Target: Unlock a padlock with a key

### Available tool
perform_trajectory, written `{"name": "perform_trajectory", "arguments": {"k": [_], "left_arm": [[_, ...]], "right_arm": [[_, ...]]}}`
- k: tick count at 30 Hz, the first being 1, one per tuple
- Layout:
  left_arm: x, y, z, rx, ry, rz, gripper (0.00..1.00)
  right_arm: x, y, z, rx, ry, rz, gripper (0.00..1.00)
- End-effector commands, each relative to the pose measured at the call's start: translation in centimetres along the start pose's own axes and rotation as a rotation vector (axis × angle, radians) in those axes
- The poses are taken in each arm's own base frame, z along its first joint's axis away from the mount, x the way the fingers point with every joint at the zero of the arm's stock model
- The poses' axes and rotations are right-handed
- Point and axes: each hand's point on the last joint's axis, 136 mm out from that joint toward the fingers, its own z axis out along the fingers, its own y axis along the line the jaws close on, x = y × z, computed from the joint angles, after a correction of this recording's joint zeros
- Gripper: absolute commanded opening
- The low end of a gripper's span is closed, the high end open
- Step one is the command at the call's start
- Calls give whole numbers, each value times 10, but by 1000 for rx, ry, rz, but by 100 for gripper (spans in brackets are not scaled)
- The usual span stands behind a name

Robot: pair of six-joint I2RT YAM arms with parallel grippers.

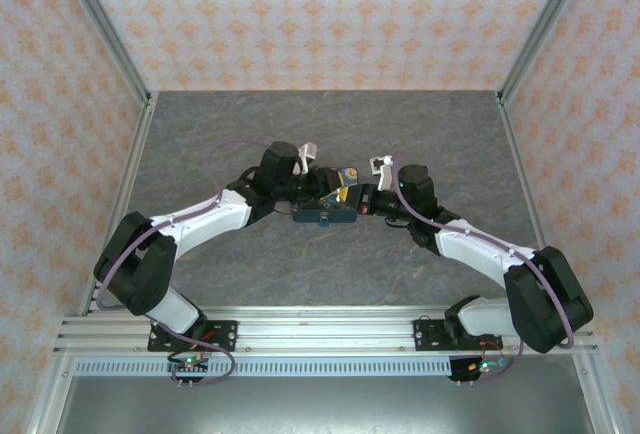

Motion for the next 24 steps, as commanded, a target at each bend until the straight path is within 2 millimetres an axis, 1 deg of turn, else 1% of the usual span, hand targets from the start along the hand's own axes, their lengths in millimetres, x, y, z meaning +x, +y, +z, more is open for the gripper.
{"name": "perform_trajectory", "arguments": {"k": [1, 9, 11, 14, 23, 24], "left_arm": [[-4, -12, 4, 27, -12, 20, 29], [0, -8, 7, 24, -9, 10, 19], [1, -8, 8, 24, -10, 9, 15], [3, -8, 8, 27, -7, 5, 13], [7, -7, 8, 33, -17, -12, 0], [7, -5, 8, 31, -20, -16, 0]], "right_arm": [[-10, 10, -1, -41, -36, -28, 0], [-11, 9, -1, -37, -41, -28, 0], [-11, 8, -1, -30, -45, -27, 0], [-12, 6, -1, -24, -54, -24, 0], [-16, 3, 0, -17, -79, -8, 0], [-16, 3, 0, -17, -82, -8, 0]]}}
